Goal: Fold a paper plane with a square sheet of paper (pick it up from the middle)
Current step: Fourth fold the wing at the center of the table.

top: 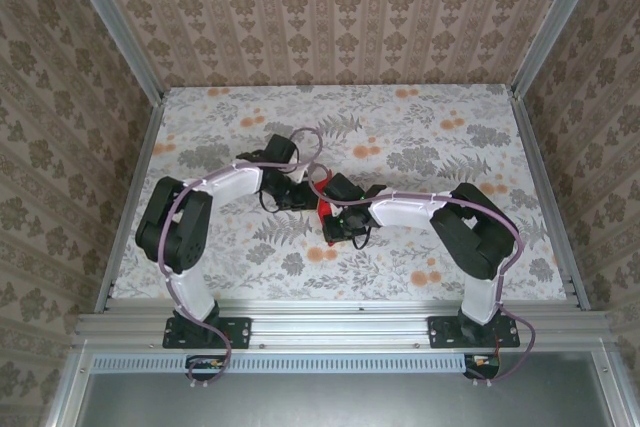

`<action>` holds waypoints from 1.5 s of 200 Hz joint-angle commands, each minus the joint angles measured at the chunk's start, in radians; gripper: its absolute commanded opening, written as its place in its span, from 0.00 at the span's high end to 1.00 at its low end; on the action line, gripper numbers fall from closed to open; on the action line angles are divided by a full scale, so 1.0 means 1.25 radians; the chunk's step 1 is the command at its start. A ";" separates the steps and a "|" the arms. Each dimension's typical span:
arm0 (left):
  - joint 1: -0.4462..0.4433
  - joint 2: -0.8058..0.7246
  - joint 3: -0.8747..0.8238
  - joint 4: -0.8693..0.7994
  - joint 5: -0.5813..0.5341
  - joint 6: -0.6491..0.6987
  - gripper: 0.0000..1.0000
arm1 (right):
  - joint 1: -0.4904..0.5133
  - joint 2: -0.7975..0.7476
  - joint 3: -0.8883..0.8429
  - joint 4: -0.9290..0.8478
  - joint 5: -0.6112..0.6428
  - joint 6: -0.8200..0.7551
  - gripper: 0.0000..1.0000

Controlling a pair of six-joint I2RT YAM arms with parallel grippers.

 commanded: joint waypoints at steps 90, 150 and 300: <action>-0.012 0.039 -0.024 0.176 0.057 -0.113 0.91 | 0.018 0.046 -0.046 -0.073 0.023 0.001 0.85; -0.010 0.130 -0.003 0.197 0.068 -0.104 0.92 | 0.019 0.037 -0.046 -0.074 0.026 0.001 0.85; -0.021 0.218 0.024 0.073 -0.049 0.021 0.93 | -0.003 -0.174 -0.088 0.019 -0.039 0.034 0.73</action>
